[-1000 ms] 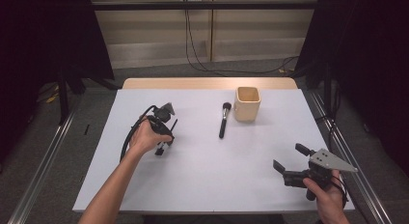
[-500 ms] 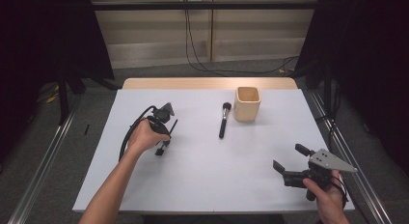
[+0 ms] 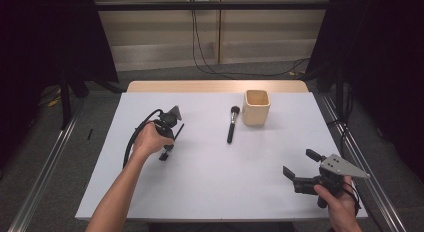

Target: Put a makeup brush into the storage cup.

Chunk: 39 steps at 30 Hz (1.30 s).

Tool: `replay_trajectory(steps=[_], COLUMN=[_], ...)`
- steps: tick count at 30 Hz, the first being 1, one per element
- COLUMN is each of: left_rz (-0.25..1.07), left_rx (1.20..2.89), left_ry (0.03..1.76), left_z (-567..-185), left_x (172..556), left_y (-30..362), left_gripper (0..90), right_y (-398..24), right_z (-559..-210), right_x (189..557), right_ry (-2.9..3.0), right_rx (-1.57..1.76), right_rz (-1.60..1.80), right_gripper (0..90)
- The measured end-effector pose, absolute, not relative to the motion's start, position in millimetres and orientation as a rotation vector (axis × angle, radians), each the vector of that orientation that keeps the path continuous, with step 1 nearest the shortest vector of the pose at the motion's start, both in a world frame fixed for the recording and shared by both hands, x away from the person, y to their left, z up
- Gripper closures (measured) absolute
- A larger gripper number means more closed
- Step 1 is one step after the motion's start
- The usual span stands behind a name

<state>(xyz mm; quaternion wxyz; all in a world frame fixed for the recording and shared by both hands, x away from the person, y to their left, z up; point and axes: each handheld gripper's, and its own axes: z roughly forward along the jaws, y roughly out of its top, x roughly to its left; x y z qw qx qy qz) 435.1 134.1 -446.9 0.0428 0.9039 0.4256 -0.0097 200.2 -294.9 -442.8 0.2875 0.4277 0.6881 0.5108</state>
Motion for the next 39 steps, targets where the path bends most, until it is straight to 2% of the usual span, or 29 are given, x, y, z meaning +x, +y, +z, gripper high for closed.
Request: replay_trajectory(steps=[3, 19, 28, 39], left_rz=[-0.046, -0.128, -0.125, -0.056], left_rx=[2.766, 2.715, 2.628, 2.497], left_ry=[1.299, 1.305, 1.328, 1.3], left_z=[-447, -446, -436, -421], left_x=[436, 440, 439, 434], left_y=[134, 143, 157, 174], left_gripper=[85.5, 86.4, 86.4, 86.4], right_y=[-295, -296, -296, -295], right_z=[-443, -443, -443, -442], right_x=[200, 199, 200, 200], right_ry=[1.837, 1.834, 1.834, 1.827], right_rx=[1.141, 1.146, 1.146, 1.148], right_rz=[1.367, 1.369, 1.368, 1.375], right_gripper=[0.3, 0.3, 0.3, 0.3])
